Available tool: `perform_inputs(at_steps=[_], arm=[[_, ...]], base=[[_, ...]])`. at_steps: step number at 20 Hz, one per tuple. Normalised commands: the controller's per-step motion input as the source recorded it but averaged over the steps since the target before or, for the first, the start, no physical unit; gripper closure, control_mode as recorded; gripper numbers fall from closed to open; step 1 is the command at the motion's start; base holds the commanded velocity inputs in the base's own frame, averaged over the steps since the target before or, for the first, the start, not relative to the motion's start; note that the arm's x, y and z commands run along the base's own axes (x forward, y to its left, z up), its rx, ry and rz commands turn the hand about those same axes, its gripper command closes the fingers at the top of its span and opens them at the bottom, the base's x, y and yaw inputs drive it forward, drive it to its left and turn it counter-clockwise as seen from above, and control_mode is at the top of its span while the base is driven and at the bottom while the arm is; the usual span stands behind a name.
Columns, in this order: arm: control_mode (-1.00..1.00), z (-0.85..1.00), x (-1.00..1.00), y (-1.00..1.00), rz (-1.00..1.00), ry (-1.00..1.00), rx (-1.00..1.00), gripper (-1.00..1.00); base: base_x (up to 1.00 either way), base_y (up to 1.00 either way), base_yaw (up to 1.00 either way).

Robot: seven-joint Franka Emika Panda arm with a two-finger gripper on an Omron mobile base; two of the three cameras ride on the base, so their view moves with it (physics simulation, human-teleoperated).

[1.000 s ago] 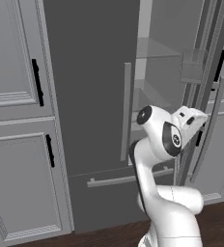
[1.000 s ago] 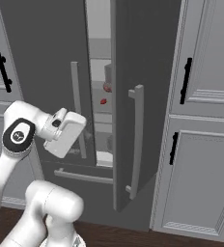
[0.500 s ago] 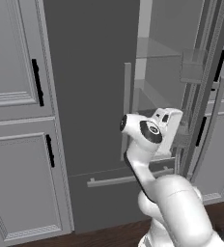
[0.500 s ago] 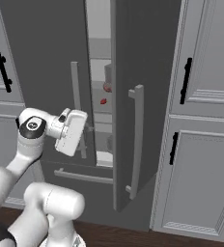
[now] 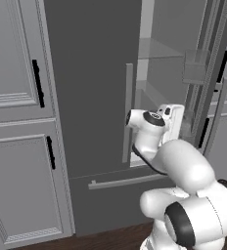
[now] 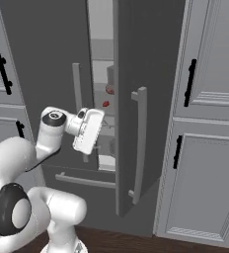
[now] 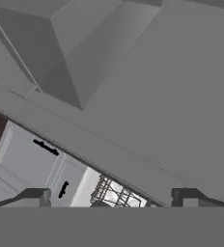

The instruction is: Take the strawberry from the fridge and place it on top of the pancake, located on the dining counter.

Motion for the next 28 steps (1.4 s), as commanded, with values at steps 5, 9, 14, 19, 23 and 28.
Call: perform_inputs(at_steps=[5, 9, 14, 19, 23, 28], arm=[[-1.0, -0.03, 0.03, -0.55, 0.0, 0.06, 0.0, -1.0], [-1.0, -0.08, 0.0, -0.4, 0.0, 0.04, 0.0, -1.0], [-1.0, 0.0, -0.32, -0.6, 0.0, 0.0, 0.0, -1.0], [-1.0, 0.0, -0.37, -0.73, 0.0, 0.0, 0.0, -1.0], [-1.0, 0.0, -0.08, -0.73, 0.01, 0.0, 0.02, -1.0], [-1.0, 0.01, 0.0, -0.68, 0.05, 0.0, 0.09, -1.0]], base=[[0.0, 0.0, 0.0], [0.0, 0.0, 0.0], [0.0, 0.0, 0.0], [0.0, 0.0, 0.0], [0.0, 0.0, 0.0], [0.0, 0.0, 0.0]])
